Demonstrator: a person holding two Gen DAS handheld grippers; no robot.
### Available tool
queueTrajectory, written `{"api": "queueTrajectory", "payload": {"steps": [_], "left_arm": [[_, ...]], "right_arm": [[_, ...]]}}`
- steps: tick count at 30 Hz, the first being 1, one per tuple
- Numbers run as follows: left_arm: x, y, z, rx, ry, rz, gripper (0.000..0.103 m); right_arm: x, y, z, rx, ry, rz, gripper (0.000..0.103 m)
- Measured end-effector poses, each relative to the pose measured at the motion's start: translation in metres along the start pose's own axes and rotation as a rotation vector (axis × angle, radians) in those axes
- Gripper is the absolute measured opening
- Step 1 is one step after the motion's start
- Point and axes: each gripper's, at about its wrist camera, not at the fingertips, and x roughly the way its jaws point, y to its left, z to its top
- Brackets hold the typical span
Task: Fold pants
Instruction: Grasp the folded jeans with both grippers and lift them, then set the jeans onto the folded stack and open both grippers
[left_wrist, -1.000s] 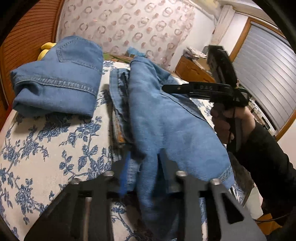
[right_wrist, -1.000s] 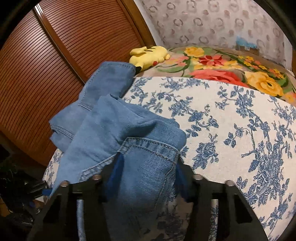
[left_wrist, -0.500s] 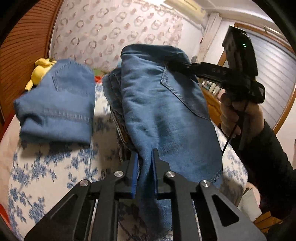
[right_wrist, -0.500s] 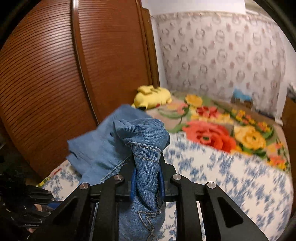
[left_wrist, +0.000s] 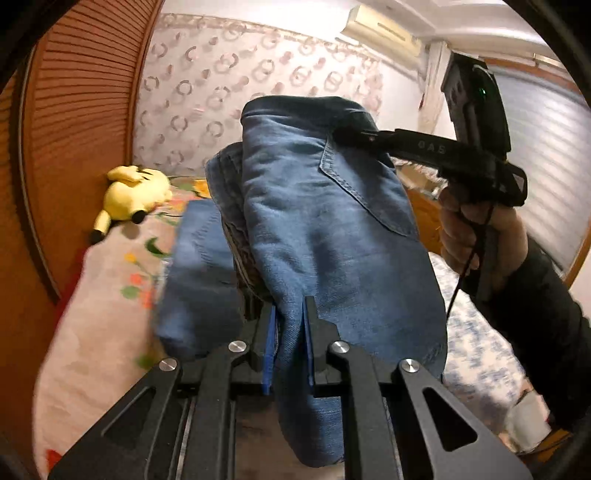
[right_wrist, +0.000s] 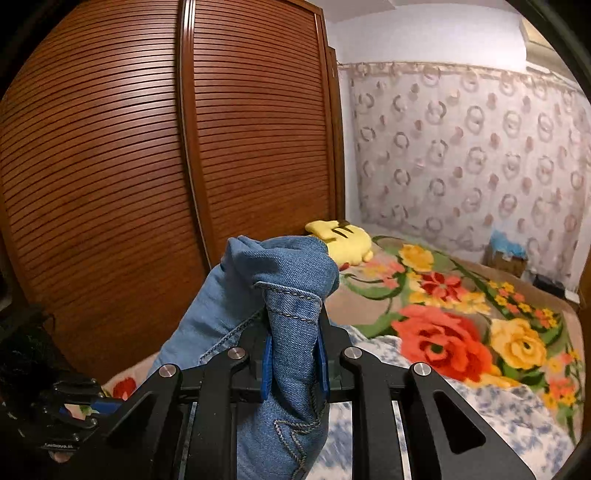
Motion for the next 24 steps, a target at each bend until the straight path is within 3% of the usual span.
{"api": "queueTrajectory", "payload": {"steps": [7,13,15,16,20,24], "left_arm": [[0.034,0.035,0.015,0.015,0.041,0.085,0.014],[0.075,0.062,0.016,-0.023,0.1,0.108,0.014],[0.075,0.062,0.017,-0.024,0.096,0.107,0.015],[0.075,0.061,0.019,-0.017,0.098,0.113,0.015],[0.078,0.062,0.021,-0.012,0.105,0.126,0.015],[0.076,0.061,0.021,-0.016,0.105,0.136,0.016]], "right_arm": [[0.074,-0.027,-0.012,0.046,0.018,-0.01,0.019],[0.146,-0.054,-0.038,0.082,0.187,-0.115,0.027],[0.146,-0.06,-0.043,0.073,0.191,-0.138,0.043],[0.146,-0.061,-0.042,0.067,0.192,-0.148,0.046],[0.133,-0.048,-0.032,0.027,0.136,-0.196,0.047],[0.126,-0.038,-0.031,0.013,0.113,-0.16,0.047]]}}
